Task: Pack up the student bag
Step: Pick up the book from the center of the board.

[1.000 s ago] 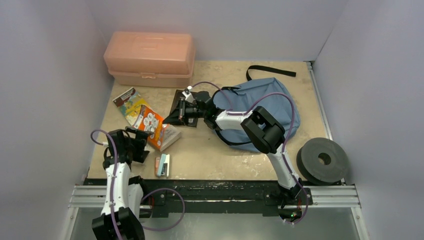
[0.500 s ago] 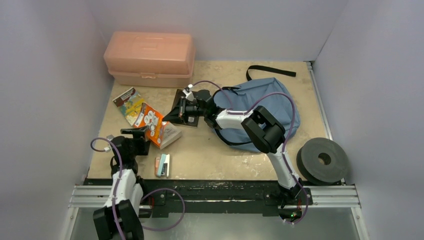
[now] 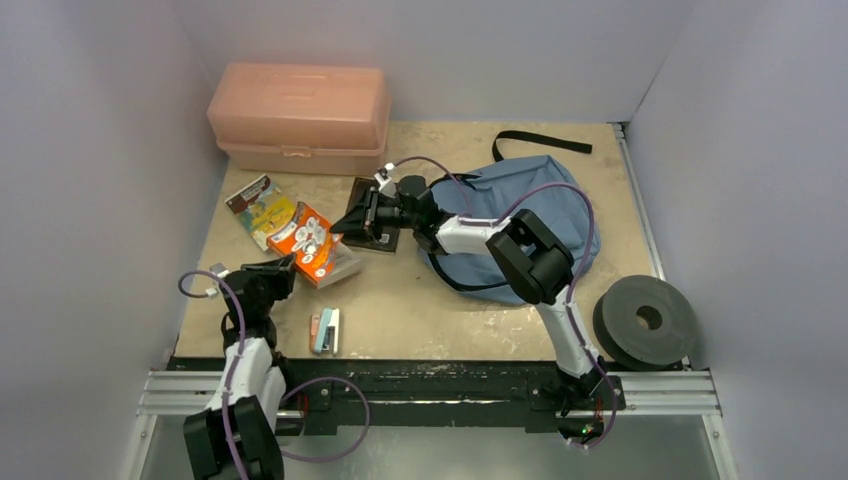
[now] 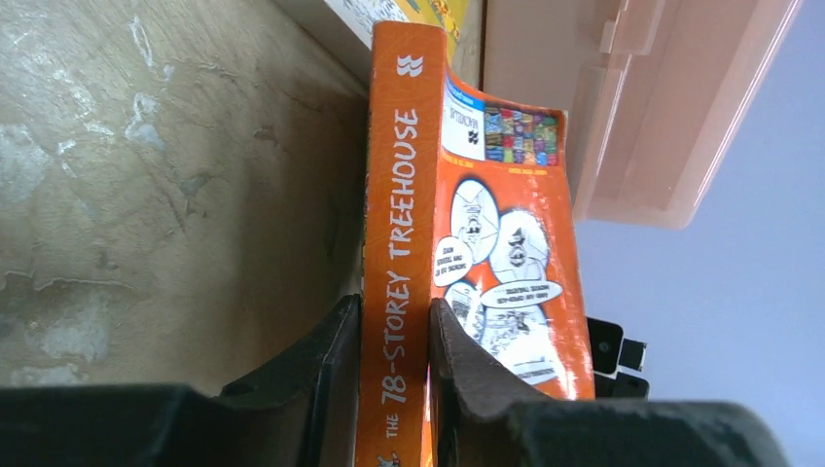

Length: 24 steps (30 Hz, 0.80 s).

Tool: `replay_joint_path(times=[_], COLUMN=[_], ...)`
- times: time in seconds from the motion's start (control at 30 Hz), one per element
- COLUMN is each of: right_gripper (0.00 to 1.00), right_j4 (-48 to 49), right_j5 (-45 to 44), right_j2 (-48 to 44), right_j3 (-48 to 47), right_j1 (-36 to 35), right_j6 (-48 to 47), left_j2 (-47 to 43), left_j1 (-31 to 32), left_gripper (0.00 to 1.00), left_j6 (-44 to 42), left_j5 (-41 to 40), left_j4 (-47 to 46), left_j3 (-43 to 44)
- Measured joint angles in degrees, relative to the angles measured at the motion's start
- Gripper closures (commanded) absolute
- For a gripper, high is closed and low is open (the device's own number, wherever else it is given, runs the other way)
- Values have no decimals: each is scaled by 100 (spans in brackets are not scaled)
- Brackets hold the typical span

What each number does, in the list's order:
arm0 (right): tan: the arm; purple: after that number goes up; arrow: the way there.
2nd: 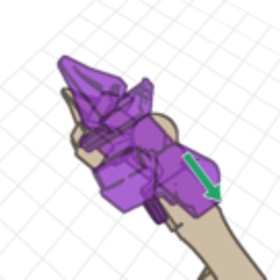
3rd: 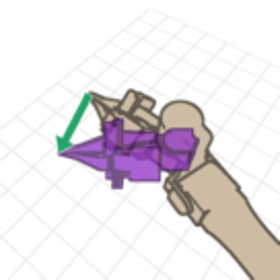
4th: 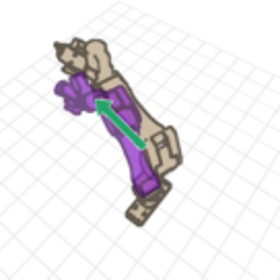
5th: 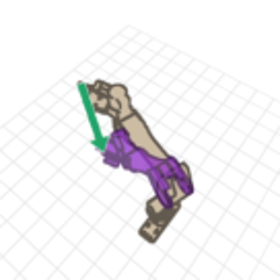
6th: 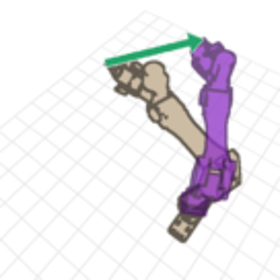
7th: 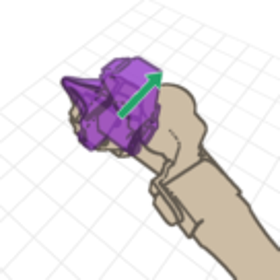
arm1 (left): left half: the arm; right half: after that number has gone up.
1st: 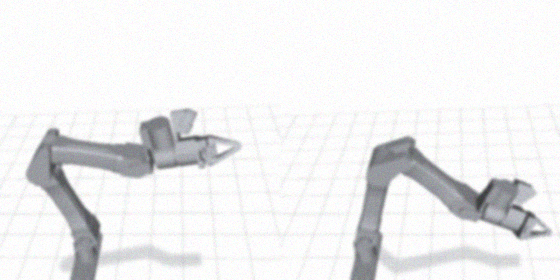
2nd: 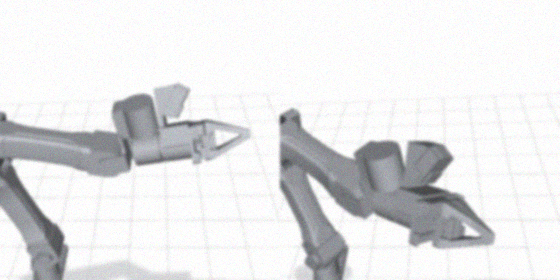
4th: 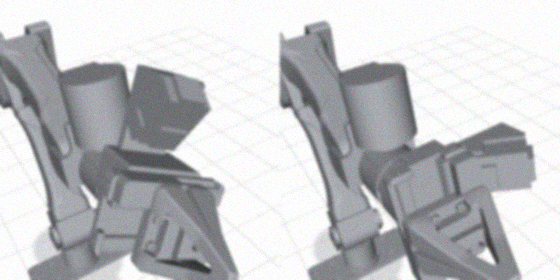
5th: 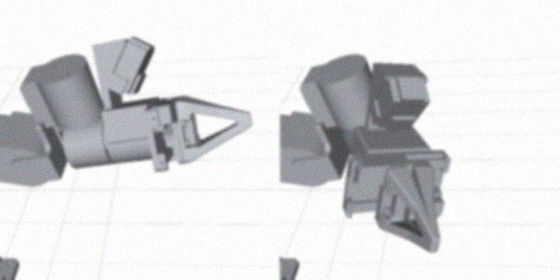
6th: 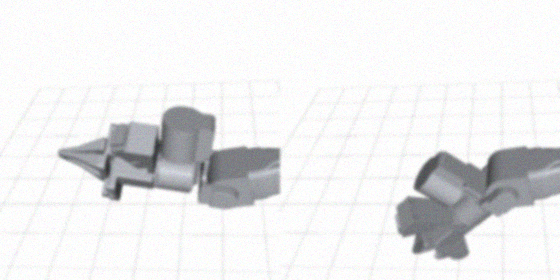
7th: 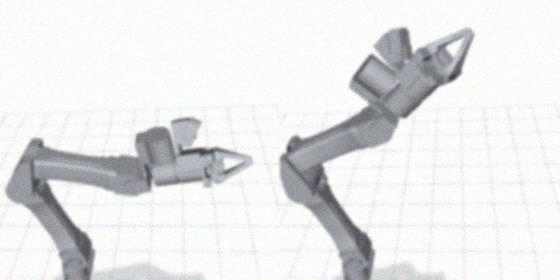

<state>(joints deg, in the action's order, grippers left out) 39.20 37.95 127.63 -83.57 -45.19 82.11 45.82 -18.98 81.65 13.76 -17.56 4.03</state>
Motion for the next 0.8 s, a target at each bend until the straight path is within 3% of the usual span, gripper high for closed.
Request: replay_joint_path(times=[0.1,0.17,0.2,0.33,0.43,0.6,0.7,0.8], right_gripper=[32,22,20,14,9,1,1,1], right_j4=[-592,-1320,-1786,-3141,-3585,-3182,-2704,-2417], right_j5=[-188,-450,-684,-1626,-2612,-4172,-4592,-4994], right_j2=[-103,-251,-374,-1108,-2002,-3373,-3475,-3318], right_j3=[72,79,79,105,363,1008,1069,1075], right_j1=[33,35,28,-28,-238,-1725,-2704,-3045], right_j6=[-597,-1349,-1864,-3895,-5534,-7886,-8758,-9307], left_j2=[-146,-212,-234,-372,-590,-787,-774,-726], left_j1=[17,33,33,37,42,66,74,81], left_gripper=[91,94,100,100,100,100,100,100], left_j6=[-83,-179,-221,-551,-787,-1056,-1123,-1200], left_j5=[11,44,81,291,407,404,402,402], left_j4=[52,170,297,990,1777,3635,4476,5217], left_j3=[11,66,136,643,1189,2444,3077,3567])
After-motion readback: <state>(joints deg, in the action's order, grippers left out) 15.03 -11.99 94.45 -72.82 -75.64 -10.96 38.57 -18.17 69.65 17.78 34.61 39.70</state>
